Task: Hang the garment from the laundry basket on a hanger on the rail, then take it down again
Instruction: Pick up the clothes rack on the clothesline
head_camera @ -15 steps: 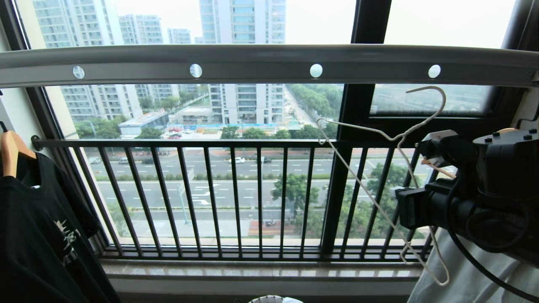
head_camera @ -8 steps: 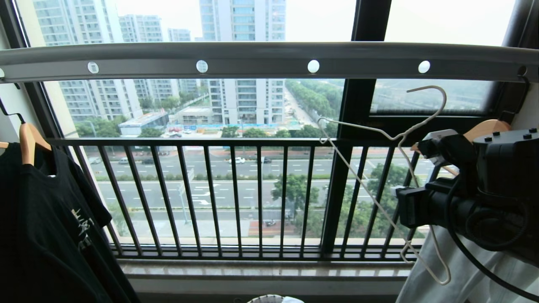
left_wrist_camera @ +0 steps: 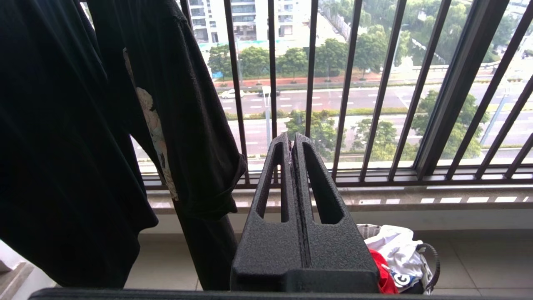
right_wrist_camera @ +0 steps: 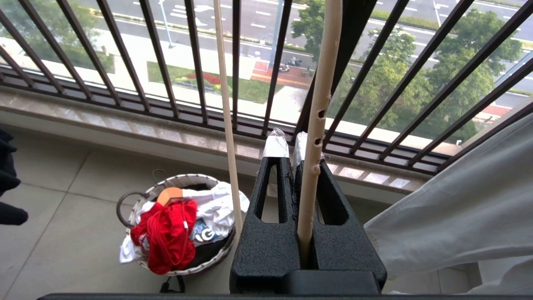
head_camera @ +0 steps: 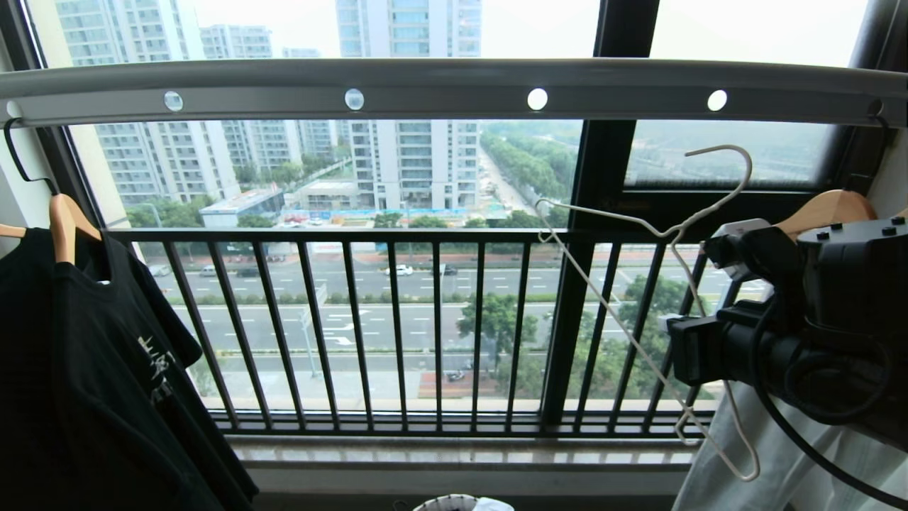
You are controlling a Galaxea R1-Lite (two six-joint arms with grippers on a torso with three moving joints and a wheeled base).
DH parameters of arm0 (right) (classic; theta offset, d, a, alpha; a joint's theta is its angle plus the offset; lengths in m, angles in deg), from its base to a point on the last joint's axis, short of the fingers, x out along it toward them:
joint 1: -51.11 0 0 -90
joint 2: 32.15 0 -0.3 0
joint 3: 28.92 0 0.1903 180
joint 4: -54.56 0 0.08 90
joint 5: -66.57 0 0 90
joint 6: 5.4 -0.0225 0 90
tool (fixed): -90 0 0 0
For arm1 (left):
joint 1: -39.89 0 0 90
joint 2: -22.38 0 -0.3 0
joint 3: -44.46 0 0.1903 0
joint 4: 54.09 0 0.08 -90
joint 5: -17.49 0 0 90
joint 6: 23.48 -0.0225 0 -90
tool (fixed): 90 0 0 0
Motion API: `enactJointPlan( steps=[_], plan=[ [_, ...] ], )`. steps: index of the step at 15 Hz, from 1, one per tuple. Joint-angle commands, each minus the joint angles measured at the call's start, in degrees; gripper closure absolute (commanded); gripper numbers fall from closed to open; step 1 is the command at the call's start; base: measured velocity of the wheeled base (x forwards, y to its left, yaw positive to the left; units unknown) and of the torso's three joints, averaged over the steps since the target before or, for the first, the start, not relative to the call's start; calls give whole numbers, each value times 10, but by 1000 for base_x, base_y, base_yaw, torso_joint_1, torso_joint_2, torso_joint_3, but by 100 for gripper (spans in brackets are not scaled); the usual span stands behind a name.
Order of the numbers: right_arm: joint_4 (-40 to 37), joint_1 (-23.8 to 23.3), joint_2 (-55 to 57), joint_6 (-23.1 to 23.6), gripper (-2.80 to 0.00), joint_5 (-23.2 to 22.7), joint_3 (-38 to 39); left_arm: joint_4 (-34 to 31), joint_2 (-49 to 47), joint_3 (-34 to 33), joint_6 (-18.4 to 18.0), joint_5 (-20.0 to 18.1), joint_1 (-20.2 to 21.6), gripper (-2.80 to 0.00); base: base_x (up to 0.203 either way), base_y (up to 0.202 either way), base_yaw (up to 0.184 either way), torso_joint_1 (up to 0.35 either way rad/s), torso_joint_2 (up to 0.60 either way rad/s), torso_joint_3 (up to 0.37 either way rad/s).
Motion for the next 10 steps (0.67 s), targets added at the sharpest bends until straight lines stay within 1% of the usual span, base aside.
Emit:
enactJointPlan(
  steps=[1,10],
  plan=[
    [1,0,0,0,0,1,0,0,0,0,0,0,0,0,0,0,0,-67,135,79],
    [1,-1,-1,0,0,2,1,0,0,0,0,0,0,0,0,0,0,-98,208,113]
  ],
)
